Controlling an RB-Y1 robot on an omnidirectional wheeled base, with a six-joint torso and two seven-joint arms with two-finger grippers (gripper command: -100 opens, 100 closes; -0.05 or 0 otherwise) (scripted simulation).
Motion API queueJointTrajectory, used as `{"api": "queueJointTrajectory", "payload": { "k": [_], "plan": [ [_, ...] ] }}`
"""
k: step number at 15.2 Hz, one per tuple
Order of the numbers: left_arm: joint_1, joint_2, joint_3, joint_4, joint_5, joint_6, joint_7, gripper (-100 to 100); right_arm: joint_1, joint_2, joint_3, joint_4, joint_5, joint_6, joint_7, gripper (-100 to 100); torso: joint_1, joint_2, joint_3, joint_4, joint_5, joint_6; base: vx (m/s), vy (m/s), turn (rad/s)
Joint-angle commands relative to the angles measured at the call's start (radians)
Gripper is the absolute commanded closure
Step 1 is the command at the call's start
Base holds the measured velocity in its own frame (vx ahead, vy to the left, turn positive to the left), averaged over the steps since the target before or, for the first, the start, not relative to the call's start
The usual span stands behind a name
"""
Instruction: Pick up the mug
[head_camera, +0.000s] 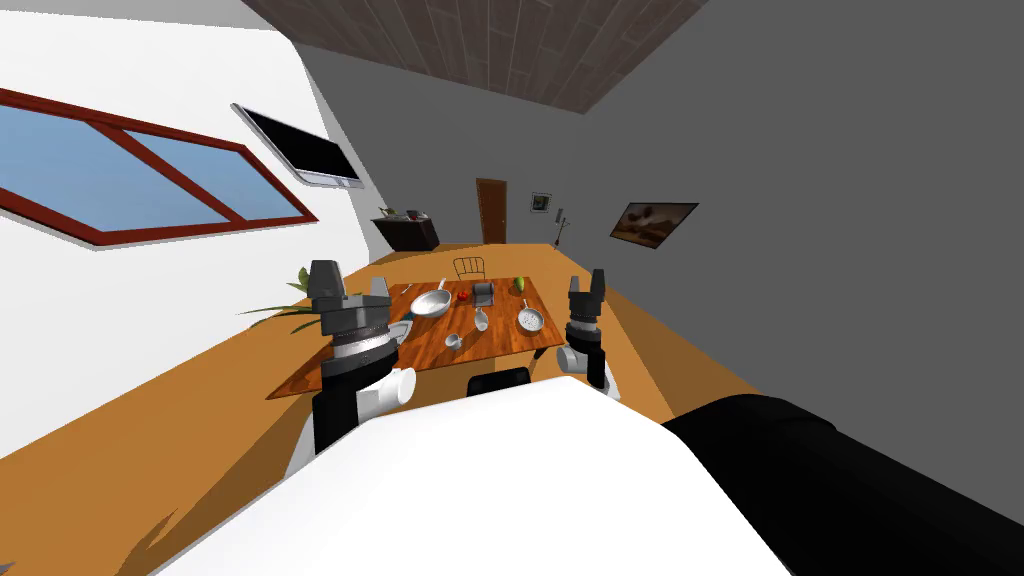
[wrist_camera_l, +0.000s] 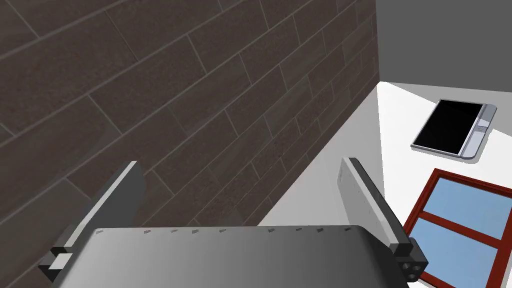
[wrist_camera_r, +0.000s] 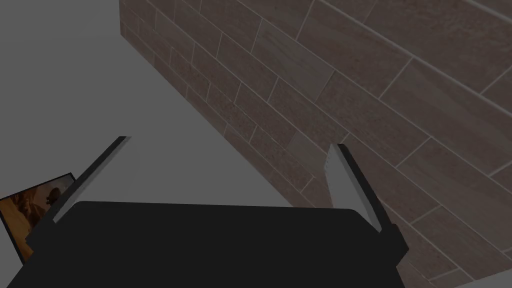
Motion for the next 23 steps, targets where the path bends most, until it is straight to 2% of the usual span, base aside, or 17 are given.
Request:
{"api": "queueJointTrajectory", "payload": {
  "k": [1,2,4,5,7,10,12,14,15,16,17,18,19,20,21,22,23],
  "plan": [
    [0.000,0.044,0.008,0.006,0.004,0.012,0.000,-100,0.000,0.000,0.000,0.000,0.000,0.000,0.000,0,0.000,0.000,0.000,0.000,0.000,0.000,-0.016,0.009,-0.066],
    [0.000,0.044,0.008,0.006,0.004,0.012,0.000,-100,0.000,0.000,0.000,0.000,0.000,0.000,0.000,0,0.001,0.001,0.000,0.000,0.000,0.000,-0.026,0.024,-0.078],
    [0.001,0.100,0.025,0.020,0.014,0.041,-0.001,-100,0.000,0.000,0.000,0.000,0.000,0.000,0.000,0,0.002,0.002,0.001,0.000,0.000,0.000,-0.042,0.042,-0.134],
    [0.001,0.105,0.025,0.020,0.014,0.041,-0.001,-100,0.000,0.000,0.000,0.000,0.000,0.000,0.000,0,0.004,0.003,0.002,0.001,0.001,0.000,-0.057,0.056,-0.126],
    [0.001,0.158,0.050,0.042,0.029,0.084,-0.002,-100,0.000,0.000,0.000,0.000,0.000,0.000,0.000,0,0.005,0.004,0.002,0.001,0.001,0.000,-0.082,0.074,-0.194],
    [0.000,0.181,0.065,0.057,0.038,0.111,-0.002,-100,0.000,0.000,0.000,0.000,0.000,0.000,0.000,0,0.007,0.007,0.004,0.001,0.001,0.000,-0.086,0.074,-0.170],
    [-0.003,0.221,0.100,0.093,0.058,0.167,-0.005,-100,0.000,0.000,0.000,0.000,0.000,0.000,0.000,0,0.006,0.006,0.003,0.001,0.001,0.001,-0.085,0.070,-0.286],
    [-0.005,0.239,0.118,0.114,0.070,0.200,-0.006,-100,0.000,0.000,0.000,0.000,0.000,0.000,0.000,0,0.008,0.007,0.004,0.002,0.002,0.000,-0.116,0.095,-0.253],
    [-0.005,0.239,0.118,0.114,0.070,0.210,-0.006,-100,0.000,0.000,0.000,0.000,0.000,0.000,0.000,0,0.008,0.008,0.004,0.002,0.002,0.001,-0.101,0.086,-0.199],
    [-0.008,0.255,0.138,0.137,0.082,0.243,-0.008,-100,0.000,0.000,0.000,0.000,0.000,0.000,0.000,0,0.008,0.007,0.004,0.002,0.002,0.000,-0.092,0.084,-0.252],
    [-0.008,0.255,0.138,0.137,0.082,0.248,-0.008,-100,0.000,0.000,0.000,0.000,0.000,0.000,0.000,0,0.008,0.007,0.004,0.002,0.002,0.001,-0.088,0.073,-0.235],
    [-0.012,0.269,0.159,0.163,0.094,0.283,-0.011,-100,0.000,0.000,0.000,0.000,0.000,0.000,0.000,0,0.008,0.006,0.004,0.001,0.002,0.000,-0.091,0.079,-0.276],
    [-0.012,0.269,0.159,0.163,0.094,0.289,-0.011,-100,0.000,0.000,0.000,0.000,0.000,0.000,0.000,0,0.008,0.006,0.004,0.001,0.002,0.001,-0.083,0.079,-0.228],
    [-0.016,0.283,0.180,0.190,0.107,0.327,-0.013,-100,0.000,0.000,0.000,0.000,0.000,0.000,0.000,0,0.008,0.006,0.003,0.001,0.002,0.000,-0.079,0.074,-0.317],
    [-0.016,0.283,0.180,0.190,0.107,0.332,-0.013,-100,0.000,0.000,0.000,0.000,0.000,0.000,0.000,0,0.008,0.005,0.003,0.001,0.002,0.001,-0.080,0.072,-0.252],
    [-0.021,0.295,0.201,0.220,0.120,0.358,-0.017,-100,0.000,0.000,0.000,0.000,0.000,0.000,0.000,0,0.008,0.005,0.003,0.001,0.002,0.000,-0.080,0.069,-0.343],
    [-0.021,0.295,0.201,0.220,0.120,0.376,-0.017,-100,0.000,0.000,0.000,0.000,0.000,0.000,0.000,0,0.008,0.005,0.003,0.001,0.002,0.001,-0.085,0.063,-0.252]
  ]
}}
